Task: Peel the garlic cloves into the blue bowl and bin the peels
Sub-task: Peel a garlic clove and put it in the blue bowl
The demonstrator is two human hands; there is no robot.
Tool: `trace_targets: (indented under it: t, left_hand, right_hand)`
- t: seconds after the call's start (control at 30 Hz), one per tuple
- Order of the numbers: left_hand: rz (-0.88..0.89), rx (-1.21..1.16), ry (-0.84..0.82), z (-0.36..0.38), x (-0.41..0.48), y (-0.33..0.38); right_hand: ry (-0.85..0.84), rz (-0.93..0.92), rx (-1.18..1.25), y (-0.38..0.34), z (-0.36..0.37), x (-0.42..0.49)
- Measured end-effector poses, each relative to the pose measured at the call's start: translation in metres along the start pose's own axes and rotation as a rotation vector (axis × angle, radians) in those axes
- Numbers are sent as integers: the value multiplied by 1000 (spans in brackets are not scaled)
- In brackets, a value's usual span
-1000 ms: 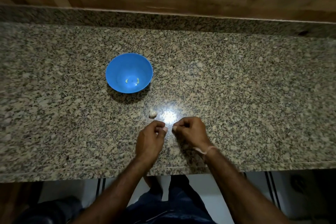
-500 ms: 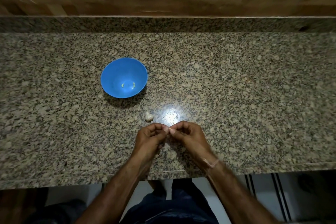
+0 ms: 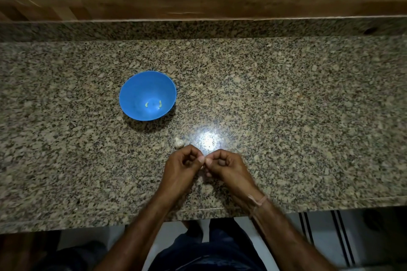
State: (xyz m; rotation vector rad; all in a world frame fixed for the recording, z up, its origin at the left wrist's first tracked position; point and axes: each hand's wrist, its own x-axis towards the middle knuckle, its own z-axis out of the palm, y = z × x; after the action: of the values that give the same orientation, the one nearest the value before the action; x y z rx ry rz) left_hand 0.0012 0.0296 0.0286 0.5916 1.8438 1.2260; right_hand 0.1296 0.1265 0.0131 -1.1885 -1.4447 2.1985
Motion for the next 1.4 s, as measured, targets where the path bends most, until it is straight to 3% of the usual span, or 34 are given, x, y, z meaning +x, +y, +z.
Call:
trace_targets:
  t: [0.13,0.3,0.5,0.57,0.63,0.73,0.8,0.9,1.03,1.1,1.2,1.23,1.33,1.4]
  left_hand:
    - [4,-29,-45,-6,5,1]
    - [70,95,-59,-9,5,4]
    - [-61,-205,-79,-7,-5,7]
    - [-65,-209,-72,-6,-7,7]
    - [7,-124,-50,-5,-8,6]
    - [111,50,-5,-4,-8,7]
    - [89,83,-12,-3,-8,8]
    - [-92,-108,-71,0,-10,11]
    - [90,107,8,2,-12,7]
    - [40,90,-2,3,-11,6]
    - [-179,-147,-77,6,-11,10]
    - [-167,-132,-67,7,-12,11]
    - [95,112,31,12,-16,13]
    - [137,174,31,12,-15,12]
  right_hand:
    - [-80,-21,-10,-5,-1,0]
    - [-140,-39,-20,-9,-1,-3]
    - [-79,-232,-331,-17,8,-1]
    - [-66,-291,-404,-18,9,0]
    - [-71,-225,-354,-16,8,0]
    - [-129,-8,-70,-15,7,-5]
    - [-66,-106,-181,-14,9,-6]
    - [1,-296,-452,-13,8,-5]
    - [-84,-55,-171,-15,9,-3]
    - [-32,-163,-275,-12,9,-3]
    - [7,-397,-539,-6,5,-3]
    - [3,-376,-513,-6,5,-4]
    - [-69,-168,-291,-8,6,-4]
    - [-67,-51,-221,-10,5,-5]
